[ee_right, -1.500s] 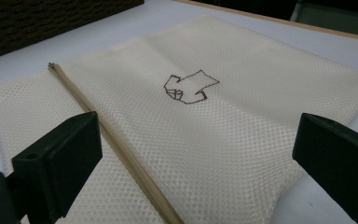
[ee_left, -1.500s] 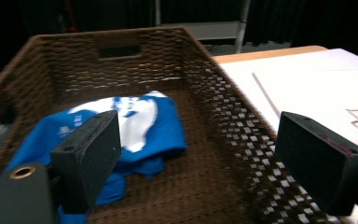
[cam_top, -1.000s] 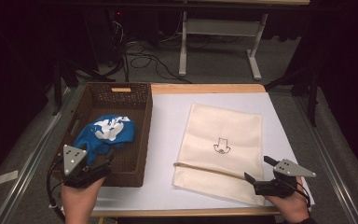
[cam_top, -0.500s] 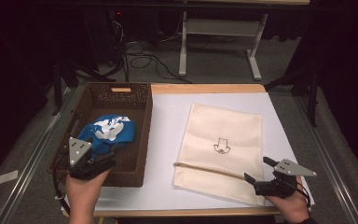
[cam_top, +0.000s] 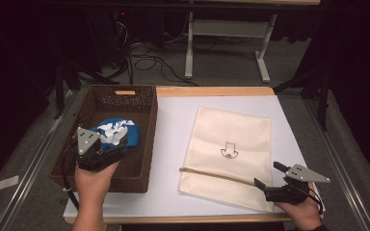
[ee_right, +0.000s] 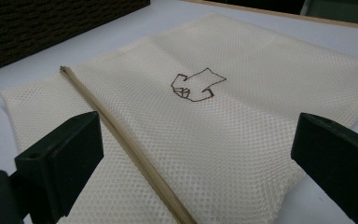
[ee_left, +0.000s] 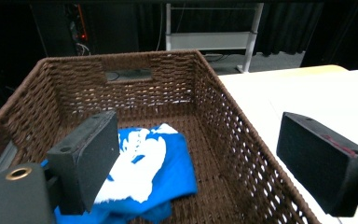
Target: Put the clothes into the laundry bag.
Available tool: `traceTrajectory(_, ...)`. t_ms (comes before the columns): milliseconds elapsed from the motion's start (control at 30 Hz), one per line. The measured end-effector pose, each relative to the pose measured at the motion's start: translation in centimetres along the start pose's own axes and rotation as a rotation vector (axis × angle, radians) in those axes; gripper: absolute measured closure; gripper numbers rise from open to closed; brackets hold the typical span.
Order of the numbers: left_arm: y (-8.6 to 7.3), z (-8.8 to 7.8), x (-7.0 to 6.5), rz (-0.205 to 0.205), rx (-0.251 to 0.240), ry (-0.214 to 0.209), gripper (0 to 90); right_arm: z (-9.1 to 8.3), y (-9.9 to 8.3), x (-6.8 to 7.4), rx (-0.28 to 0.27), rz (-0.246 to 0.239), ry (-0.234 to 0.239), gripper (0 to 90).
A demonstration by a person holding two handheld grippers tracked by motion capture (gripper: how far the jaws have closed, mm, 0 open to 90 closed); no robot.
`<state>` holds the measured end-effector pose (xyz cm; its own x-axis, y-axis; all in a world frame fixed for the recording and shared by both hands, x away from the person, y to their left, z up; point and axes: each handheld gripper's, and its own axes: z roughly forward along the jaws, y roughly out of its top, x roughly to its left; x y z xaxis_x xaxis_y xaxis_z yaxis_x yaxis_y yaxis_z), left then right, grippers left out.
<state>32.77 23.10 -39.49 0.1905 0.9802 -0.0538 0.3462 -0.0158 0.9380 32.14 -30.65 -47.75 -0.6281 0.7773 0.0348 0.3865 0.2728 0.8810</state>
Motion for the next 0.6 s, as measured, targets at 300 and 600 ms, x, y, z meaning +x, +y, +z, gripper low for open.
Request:
traceTrajectory(300,2.0,1.5,-0.1,0.012,-0.024,-0.011,13.9,0.0,-0.1,-0.1,0.002,0.005,0.0,3.2)
traceTrajectory(600,2.3,4.7,2.2,0.006,0.128,0.035,14.6,0.1,-0.1,0.0,0.006,-0.002,0.004,3.4)
